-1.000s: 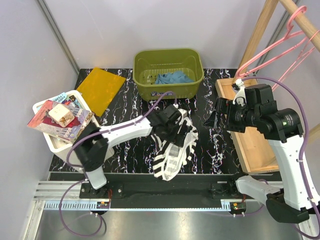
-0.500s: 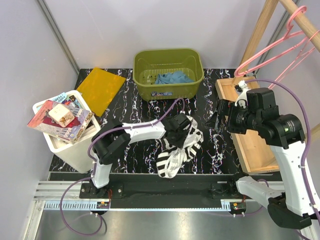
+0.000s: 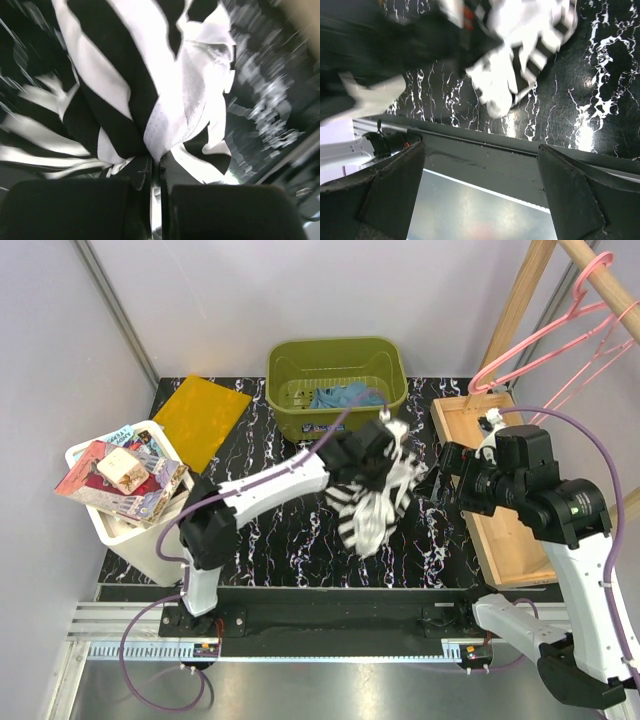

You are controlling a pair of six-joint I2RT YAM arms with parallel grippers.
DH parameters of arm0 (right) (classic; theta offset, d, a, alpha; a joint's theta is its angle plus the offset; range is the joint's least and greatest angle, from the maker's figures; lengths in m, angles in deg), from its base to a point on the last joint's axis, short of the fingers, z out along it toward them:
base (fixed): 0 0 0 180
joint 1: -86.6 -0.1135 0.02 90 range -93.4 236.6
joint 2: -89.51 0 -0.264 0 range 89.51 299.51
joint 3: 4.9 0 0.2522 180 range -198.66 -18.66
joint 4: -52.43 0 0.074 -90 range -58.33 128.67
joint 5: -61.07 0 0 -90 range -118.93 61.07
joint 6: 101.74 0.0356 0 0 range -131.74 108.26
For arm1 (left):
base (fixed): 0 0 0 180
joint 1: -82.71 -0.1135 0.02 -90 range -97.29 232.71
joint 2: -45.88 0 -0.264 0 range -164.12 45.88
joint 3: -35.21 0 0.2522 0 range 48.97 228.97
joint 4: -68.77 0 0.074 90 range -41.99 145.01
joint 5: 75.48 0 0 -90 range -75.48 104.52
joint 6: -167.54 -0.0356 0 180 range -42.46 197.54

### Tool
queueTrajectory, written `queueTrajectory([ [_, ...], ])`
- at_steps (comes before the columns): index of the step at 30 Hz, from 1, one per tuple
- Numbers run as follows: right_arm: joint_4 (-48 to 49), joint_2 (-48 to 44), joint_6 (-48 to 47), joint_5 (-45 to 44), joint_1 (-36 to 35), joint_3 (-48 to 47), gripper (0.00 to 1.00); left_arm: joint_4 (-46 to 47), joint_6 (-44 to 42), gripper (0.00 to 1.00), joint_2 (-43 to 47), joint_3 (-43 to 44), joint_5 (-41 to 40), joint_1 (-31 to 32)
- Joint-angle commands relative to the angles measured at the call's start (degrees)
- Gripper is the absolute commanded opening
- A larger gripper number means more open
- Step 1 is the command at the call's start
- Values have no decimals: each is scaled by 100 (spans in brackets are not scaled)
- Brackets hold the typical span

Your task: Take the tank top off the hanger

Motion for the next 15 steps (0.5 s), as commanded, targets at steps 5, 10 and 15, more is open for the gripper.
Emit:
queueTrajectory([
  [5,164,-358,242,-711,-42,-402,100,101,-249,0,659,2565,-364,-762],
  [10,155,-464,225,-896,-51,-516,100,713,-222,0,430,3745,-259,-1087],
  [15,138,-385,155,-940,-42,-666,100,2077,-406,0,421,3712,-197,-1325],
])
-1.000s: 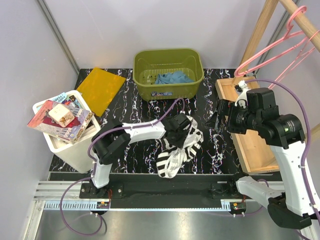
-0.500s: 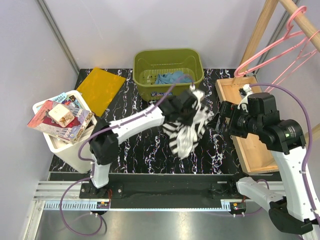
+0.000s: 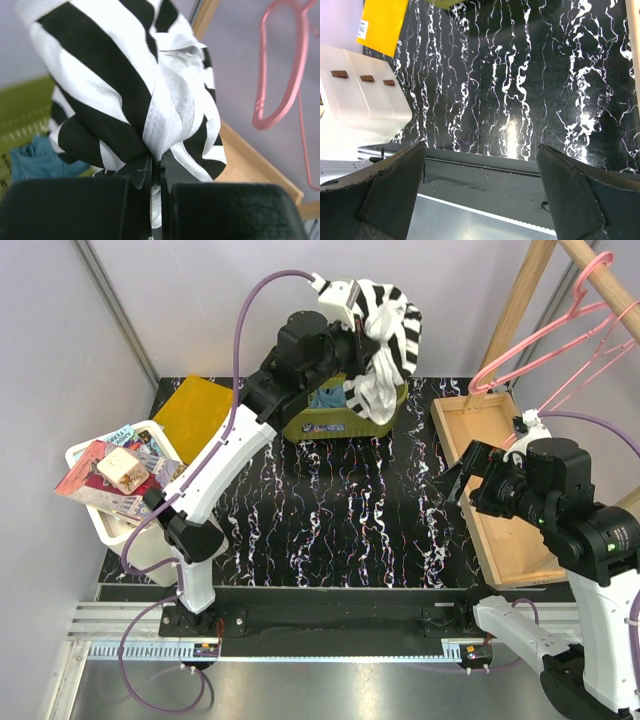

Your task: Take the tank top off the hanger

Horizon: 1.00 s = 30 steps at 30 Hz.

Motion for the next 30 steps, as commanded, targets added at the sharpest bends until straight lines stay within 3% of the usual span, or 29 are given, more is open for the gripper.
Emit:
queueTrajectory([
  [1,134,96,-27,-190,-34,-238,100,1664,-122,0,-35,143,44,-254],
  [6,90,96,0,-243,-42,-273,100,2308,360,0,-624,265,158,-842],
  [10,81,149,157,-234,-51,-343,100,1871,940,0,-1440,617,-67,-1239],
  [14,308,158,395,-59,-42,-133,100,2194,1451,0,-1818,108,149,-1687],
  [19,652,114,755,117,-42,342,100,1404,1390,3,-2444,1197,447,-2065],
  [21,687,192,825,117,-42,377,100,1307,1425,45,-2209,1032,545,-2144],
  [24,687,289,844,135,-42,351,100,1263,1127,74,-1586,436,624,-2119],
  [28,679,439,669,126,-42,202,100,1044,1004,94,-874,-278,571,-2136],
  [30,644,579,563,161,-42,53,100,825,1012,99,-661,-497,694,-2127],
])
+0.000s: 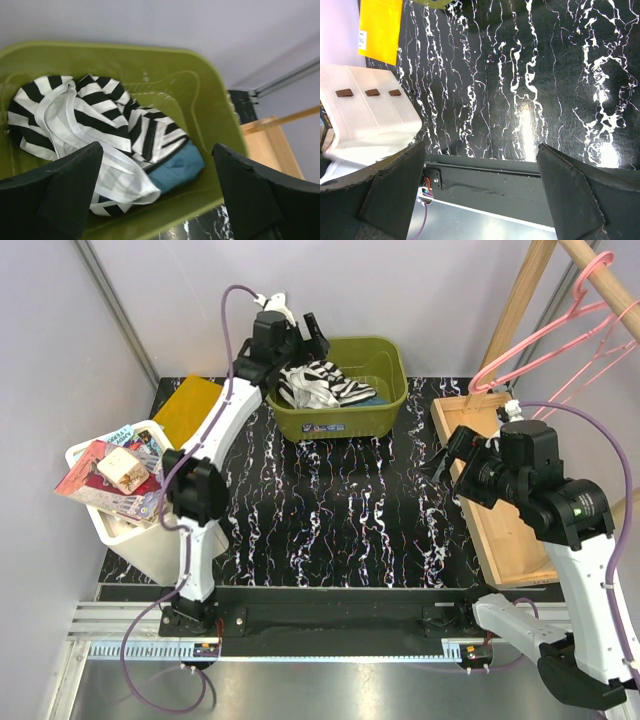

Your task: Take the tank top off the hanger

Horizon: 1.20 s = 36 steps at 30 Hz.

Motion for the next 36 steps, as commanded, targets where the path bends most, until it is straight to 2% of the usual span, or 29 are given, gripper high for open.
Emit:
queueTrajectory([
  [1,171,208,-229,146,-42,-359,100,13,-160,99,1277,-330,344,67],
  [4,171,445,-431,208,-42,-491,100,-75,-54,99,1813,-725,547,67],
  [9,390,814,-590,339,-51,-535,100,-58,-1,99,2965,-2051,820,260],
  [12,619,1069,-564,576,-42,-587,100,56,191,99,4019,-3325,907,471],
  [13,733,1130,-564,629,-51,-587,100,204,201,99,4292,-4033,925,637],
  [15,856,1297,-529,735,-68,-570,100,355,122,99,5083,-4696,934,892],
  [19,1120,1622,-520,779,-323,-631,100,329,25,99,6164,-6206,882,1656],
  [24,1313,2177,-345,507,-1105,-737,100,66,25,99,7289,-7185,732,2018],
  [30,2541,1791,227,796,-1132,536,100,-251,51,99,7985,-7757,863,2018],
  [36,3895,1579,868,1508,-1211,2117,100,231,552,99,8556,-8688,1469,2018],
])
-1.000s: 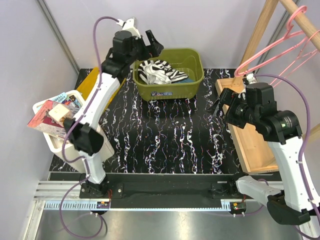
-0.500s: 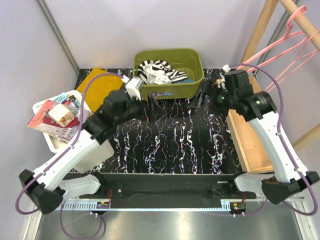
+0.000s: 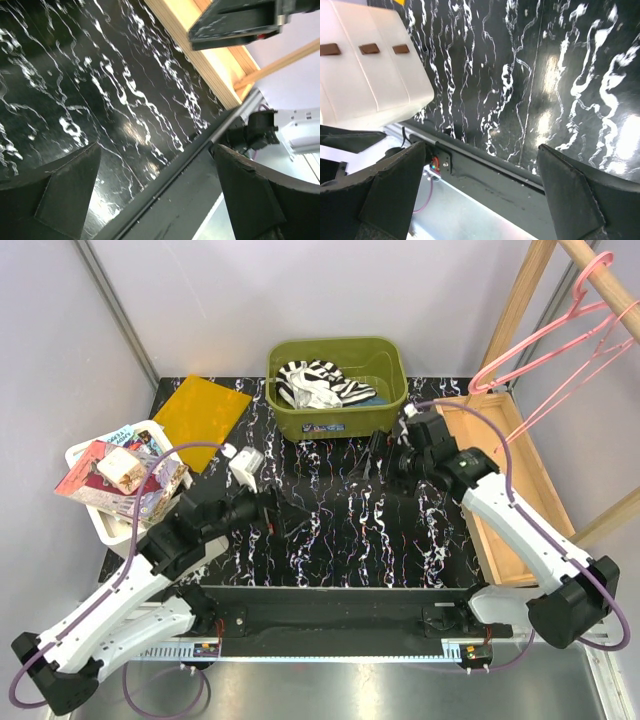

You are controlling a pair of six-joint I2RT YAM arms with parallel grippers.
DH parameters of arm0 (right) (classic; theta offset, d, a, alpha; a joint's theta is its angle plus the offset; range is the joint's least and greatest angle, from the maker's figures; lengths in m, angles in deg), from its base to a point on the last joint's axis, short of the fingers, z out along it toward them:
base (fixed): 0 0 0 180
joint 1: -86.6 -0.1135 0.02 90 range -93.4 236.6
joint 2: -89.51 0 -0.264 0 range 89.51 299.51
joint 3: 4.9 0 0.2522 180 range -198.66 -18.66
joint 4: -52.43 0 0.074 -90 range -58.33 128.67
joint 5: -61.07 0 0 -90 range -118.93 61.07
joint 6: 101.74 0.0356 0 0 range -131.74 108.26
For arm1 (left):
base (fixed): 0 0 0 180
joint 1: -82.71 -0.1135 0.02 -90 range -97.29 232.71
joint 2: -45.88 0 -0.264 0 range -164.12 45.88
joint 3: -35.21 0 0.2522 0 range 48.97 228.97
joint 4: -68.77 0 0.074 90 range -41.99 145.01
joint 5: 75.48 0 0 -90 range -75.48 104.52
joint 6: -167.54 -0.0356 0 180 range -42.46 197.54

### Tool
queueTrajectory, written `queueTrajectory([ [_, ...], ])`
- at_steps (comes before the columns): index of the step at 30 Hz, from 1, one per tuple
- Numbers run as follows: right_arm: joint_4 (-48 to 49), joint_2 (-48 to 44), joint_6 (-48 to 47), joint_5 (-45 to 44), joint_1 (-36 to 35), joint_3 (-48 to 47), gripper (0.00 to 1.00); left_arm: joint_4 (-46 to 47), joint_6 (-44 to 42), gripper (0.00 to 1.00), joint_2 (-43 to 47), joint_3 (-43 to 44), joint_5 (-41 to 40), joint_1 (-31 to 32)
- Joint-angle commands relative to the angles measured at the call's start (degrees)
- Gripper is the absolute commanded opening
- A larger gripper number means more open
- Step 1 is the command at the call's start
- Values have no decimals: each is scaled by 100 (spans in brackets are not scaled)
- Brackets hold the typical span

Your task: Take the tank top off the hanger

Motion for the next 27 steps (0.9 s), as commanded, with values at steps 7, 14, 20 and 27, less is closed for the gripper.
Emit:
queueTrajectory([
  [7,2897,-993,1718,574,-195,2657,100,1801,786,99,679,-1907,1105,10],
  [14,4373,-2698,2980,310,-195,4785,100,3797,2164,99,1557,-3428,1554,18],
  [20,4449,-5438,4222,-200,-195,6632,100,4617,3457,99,3305,-4835,1080,10],
  [27,5215,-6184,4653,342,-204,7223,100,4549,4818,99,4655,-5548,596,1],
])
